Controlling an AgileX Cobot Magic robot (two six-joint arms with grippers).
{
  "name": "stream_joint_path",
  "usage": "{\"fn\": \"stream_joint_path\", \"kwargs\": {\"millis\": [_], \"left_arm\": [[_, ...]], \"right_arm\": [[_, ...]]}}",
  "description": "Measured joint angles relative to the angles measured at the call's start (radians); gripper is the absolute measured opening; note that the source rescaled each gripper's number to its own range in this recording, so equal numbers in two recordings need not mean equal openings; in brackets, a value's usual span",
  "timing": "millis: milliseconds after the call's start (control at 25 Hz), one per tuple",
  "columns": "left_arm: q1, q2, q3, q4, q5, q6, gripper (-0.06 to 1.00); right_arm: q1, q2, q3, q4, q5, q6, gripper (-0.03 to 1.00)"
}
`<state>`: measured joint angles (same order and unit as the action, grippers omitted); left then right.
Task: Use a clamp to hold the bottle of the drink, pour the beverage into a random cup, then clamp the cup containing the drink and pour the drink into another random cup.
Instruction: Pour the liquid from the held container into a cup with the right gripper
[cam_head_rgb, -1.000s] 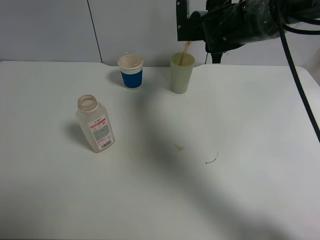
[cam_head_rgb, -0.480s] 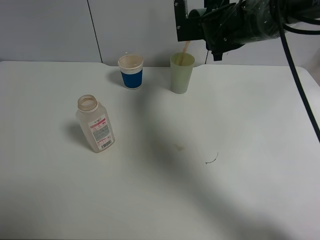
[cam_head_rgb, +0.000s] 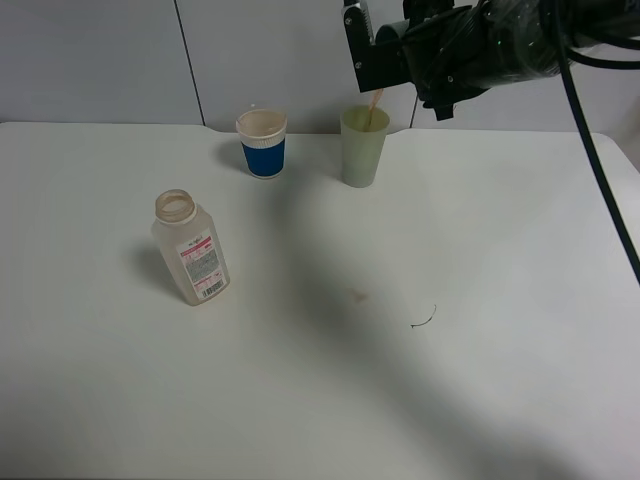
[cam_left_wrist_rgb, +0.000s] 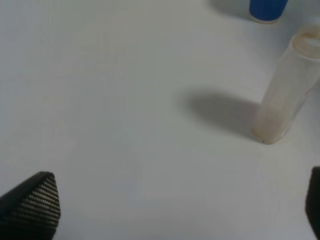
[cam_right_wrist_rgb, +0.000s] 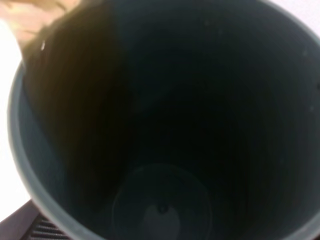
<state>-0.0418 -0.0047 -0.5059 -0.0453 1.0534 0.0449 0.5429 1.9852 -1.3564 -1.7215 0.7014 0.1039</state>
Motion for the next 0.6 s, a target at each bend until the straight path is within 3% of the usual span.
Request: {"fn": "stream_joint_path", "kwargs": {"millis": [360, 600], "left_arm": [[0.0, 0.0, 0.0, 0.0, 0.0, 0.0, 1.0], [0.0, 0.0, 0.0, 0.0, 0.0, 0.0, 1.0]], "right_arm": [[0.0, 0.0, 0.0, 0.0, 0.02, -0.141, 0.03], [0.0, 0.0, 0.0, 0.0, 0.02, -0.173, 0.03]]}}
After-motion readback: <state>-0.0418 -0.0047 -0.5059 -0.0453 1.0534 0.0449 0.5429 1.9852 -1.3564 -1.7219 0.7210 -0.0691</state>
